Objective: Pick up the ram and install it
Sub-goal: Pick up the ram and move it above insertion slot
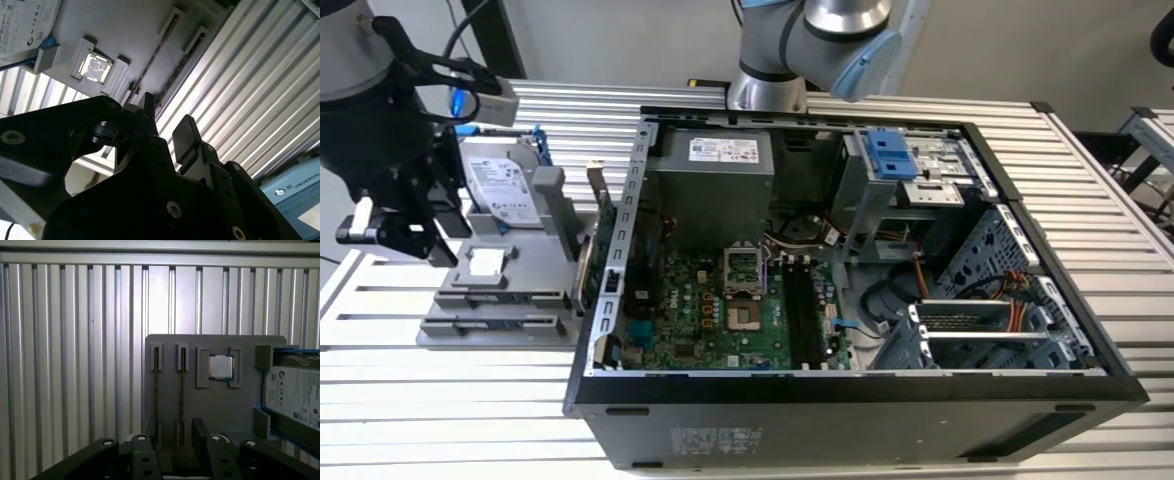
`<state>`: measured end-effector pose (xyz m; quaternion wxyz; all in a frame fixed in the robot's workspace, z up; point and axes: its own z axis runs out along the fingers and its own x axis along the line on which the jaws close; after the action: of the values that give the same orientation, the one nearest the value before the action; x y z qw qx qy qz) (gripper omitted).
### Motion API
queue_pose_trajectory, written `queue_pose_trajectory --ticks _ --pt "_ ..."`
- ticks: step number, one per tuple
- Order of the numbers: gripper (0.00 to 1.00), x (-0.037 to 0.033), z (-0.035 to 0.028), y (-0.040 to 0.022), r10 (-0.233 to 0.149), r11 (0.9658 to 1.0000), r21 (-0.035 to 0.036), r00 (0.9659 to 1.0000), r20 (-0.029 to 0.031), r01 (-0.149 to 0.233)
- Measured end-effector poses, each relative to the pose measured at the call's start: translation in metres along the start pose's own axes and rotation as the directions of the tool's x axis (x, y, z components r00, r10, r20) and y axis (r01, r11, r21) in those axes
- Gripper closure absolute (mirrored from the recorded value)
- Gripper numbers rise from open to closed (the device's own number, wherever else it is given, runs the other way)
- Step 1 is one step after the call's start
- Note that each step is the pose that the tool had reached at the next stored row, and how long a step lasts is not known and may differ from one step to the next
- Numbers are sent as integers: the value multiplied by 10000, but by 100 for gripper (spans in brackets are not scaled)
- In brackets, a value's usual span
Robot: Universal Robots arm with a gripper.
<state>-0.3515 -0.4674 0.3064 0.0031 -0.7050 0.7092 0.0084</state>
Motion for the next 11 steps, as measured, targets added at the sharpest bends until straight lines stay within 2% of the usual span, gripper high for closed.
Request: queue_pose_trajectory --ticks 11 --pt "0 21 167 -2 2 10000 1 10000 -3 -2"
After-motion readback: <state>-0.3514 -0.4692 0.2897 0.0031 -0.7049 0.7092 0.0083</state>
